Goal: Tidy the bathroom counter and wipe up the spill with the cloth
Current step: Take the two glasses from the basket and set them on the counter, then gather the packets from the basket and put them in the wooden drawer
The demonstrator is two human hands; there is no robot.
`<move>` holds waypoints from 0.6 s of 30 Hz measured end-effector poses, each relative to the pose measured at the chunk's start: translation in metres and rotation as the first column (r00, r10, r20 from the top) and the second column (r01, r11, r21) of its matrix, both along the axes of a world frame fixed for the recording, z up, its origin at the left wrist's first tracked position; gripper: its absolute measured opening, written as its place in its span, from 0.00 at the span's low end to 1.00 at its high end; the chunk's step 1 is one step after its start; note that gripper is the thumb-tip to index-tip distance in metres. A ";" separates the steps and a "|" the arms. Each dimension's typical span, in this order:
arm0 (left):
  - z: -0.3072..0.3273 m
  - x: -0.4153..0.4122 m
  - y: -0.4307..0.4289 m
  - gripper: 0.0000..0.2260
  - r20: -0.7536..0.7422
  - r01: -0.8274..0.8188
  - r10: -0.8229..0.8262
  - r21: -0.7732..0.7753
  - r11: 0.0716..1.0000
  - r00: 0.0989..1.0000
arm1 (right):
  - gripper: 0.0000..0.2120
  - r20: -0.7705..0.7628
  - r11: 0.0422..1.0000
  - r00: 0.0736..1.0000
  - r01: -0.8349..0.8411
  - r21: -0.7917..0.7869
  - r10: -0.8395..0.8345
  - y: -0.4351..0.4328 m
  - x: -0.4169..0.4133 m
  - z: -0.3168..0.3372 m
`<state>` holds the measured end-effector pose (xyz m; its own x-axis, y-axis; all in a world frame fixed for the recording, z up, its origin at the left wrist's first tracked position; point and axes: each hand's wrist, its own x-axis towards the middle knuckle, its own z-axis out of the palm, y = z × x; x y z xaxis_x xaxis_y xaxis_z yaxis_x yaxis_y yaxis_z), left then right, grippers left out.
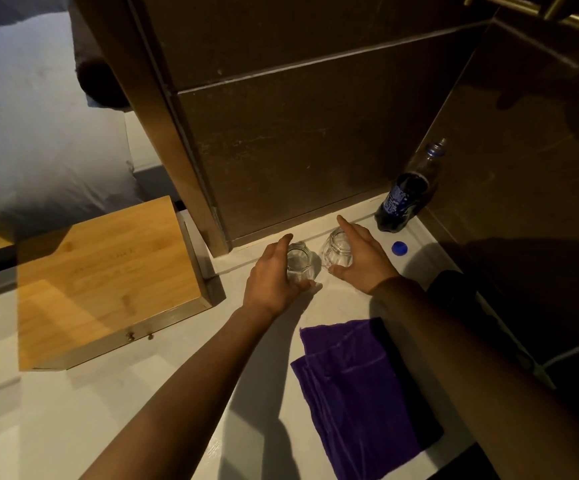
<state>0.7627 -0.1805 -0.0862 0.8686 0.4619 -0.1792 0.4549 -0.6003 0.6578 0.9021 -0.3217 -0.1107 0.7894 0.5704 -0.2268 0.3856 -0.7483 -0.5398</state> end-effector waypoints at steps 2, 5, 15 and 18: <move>0.006 -0.005 0.001 0.42 -0.021 0.024 -0.023 0.038 0.999 1.000 | 0.50 0.032 1.000 0.999 -0.004 0.008 0.003 -0.003 -0.004 0.004; 0.019 -0.018 0.005 0.40 -0.046 0.062 -0.058 0.098 0.993 0.997 | 0.48 0.085 0.999 0.996 0.004 0.033 -0.007 -0.008 -0.014 0.015; 0.087 -0.109 0.001 0.19 -0.024 0.085 -0.081 0.306 0.948 0.996 | 0.22 0.153 0.977 0.984 -0.114 0.180 0.086 -0.012 -0.086 0.089; 0.104 -0.134 0.001 0.18 -0.058 0.094 -0.079 0.332 0.938 0.995 | 0.16 0.169 0.976 0.978 -0.149 0.162 0.121 -0.008 -0.098 0.098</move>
<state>0.6283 -0.1794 0.0178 0.9028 0.4250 -0.0657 0.4149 -0.8206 0.3931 0.8040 -0.3298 -0.0122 0.7202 0.6937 0.0050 0.5667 -0.5842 -0.5810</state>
